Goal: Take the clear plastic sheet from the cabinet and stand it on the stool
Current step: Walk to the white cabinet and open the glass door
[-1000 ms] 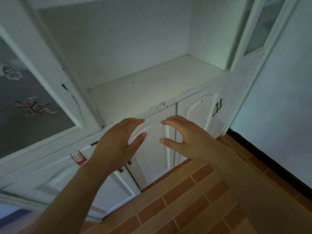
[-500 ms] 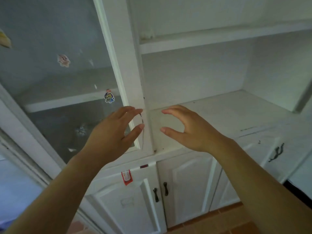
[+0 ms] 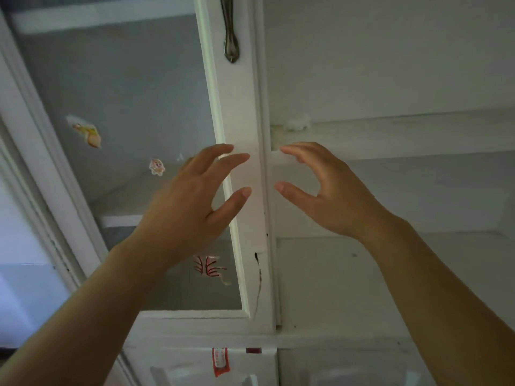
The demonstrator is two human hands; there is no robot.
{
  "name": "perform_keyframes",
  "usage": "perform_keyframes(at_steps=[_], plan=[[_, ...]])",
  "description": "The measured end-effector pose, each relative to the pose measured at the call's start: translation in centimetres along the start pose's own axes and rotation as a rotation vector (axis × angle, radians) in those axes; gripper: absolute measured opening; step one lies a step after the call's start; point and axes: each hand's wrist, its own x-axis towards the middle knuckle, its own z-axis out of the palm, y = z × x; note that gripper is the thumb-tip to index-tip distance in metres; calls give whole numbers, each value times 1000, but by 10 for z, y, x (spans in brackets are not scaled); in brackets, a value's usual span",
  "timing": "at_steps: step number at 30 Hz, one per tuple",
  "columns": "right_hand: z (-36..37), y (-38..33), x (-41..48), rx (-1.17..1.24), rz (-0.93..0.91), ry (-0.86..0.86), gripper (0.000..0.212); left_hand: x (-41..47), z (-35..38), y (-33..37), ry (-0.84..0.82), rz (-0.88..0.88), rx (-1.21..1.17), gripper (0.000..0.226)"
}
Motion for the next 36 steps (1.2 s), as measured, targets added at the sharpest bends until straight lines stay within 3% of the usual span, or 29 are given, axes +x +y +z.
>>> perform_keyframes(at_steps=[15, 30, 36], plan=[[-57, 37, 128, 229, -444, 55, 62, 90, -60, 67, 361, -215, 307, 60], [-54, 19, 181, 248, -557, 174, 73, 142, -85, 59, 383, -229, 429, 64], [-51, 11, 190, 256, -559, 114, 76, 154, -90, 47, 387, -229, 359, 72]])
